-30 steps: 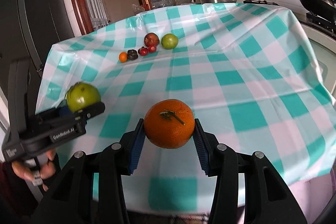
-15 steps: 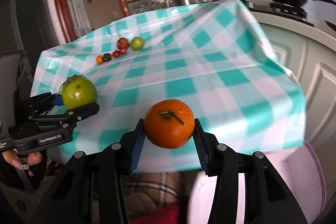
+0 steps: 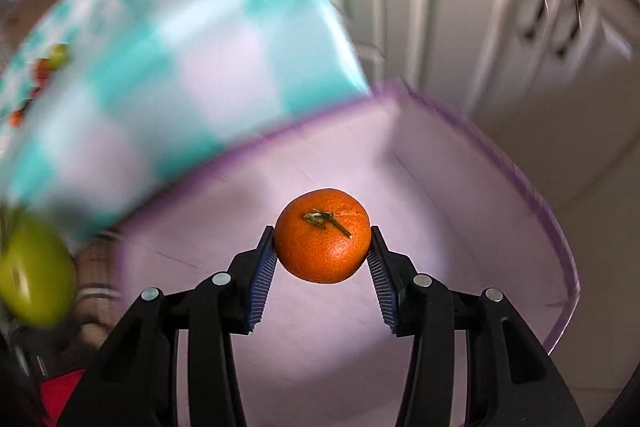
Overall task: Organize fruits
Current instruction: 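Carry the orange and green tomato into the white box and release both, then move both tools back over the fruits on the table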
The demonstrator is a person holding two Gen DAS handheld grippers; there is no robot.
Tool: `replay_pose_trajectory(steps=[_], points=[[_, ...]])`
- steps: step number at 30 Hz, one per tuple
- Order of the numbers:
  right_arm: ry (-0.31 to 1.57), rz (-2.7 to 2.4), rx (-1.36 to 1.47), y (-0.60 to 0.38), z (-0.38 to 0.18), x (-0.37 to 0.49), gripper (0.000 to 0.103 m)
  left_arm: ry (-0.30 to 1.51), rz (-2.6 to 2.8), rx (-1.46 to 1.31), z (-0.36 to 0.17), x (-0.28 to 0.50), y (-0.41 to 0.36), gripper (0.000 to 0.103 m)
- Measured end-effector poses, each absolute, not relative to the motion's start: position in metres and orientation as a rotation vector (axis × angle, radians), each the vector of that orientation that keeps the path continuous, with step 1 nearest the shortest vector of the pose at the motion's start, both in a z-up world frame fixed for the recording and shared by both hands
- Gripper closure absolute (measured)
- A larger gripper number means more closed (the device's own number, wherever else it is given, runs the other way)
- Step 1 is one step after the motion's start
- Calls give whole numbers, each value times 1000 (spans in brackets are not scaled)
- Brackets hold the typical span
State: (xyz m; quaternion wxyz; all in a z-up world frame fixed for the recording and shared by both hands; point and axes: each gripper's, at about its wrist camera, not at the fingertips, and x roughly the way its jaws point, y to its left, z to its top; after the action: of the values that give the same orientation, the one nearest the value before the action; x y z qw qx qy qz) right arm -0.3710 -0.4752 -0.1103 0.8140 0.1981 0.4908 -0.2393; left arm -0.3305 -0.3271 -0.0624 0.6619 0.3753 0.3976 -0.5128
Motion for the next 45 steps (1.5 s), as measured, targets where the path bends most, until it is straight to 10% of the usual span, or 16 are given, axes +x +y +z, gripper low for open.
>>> replay_pose_trajectory(steps=[14, 22, 35, 45], points=[[1359, -449, 401, -478, -204, -316, 55, 1132, -1131, 949, -154, -314, -368, 51], [1267, -493, 445, -485, -190, -328, 21, 1053, -1142, 918, -148, -318, -357, 29], [758, -418, 508, -466, -58, -379, 20, 517, -1091, 384, 8, -296, -244, 2], [539, -143, 256, -327, 62, -273, 14, 568, -667, -18, 61, -157, -111, 2]])
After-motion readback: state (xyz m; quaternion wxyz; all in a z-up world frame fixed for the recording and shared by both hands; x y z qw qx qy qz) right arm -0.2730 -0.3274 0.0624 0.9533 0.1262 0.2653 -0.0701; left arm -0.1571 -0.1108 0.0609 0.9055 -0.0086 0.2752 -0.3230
